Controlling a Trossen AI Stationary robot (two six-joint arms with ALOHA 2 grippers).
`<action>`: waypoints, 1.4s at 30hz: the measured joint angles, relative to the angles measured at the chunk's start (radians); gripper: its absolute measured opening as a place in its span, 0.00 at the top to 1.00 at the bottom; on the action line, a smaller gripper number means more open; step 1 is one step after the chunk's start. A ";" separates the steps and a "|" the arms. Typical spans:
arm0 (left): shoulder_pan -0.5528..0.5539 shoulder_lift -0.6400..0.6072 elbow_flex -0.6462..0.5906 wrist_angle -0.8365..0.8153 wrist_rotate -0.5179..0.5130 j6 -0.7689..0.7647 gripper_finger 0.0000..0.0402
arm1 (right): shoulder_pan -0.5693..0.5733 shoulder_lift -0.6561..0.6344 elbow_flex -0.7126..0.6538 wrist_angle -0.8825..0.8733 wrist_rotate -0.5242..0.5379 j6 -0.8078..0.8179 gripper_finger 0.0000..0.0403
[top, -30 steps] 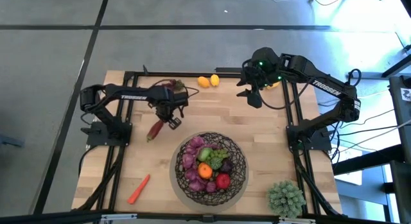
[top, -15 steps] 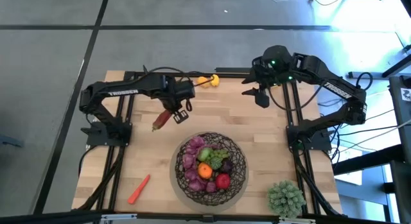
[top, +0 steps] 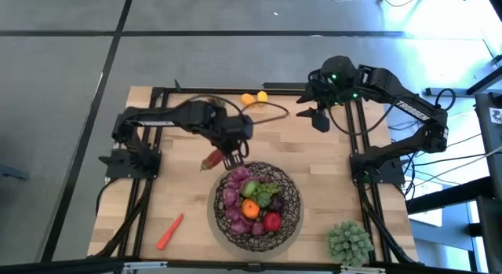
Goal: Build produce basket
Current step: Put the chili pepper into the mesh basket
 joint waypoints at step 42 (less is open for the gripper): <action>-0.168 0.556 0.333 0.401 0.208 -0.289 1.00 | 0.000 -0.172 0.000 -0.096 -0.043 -0.085 0.48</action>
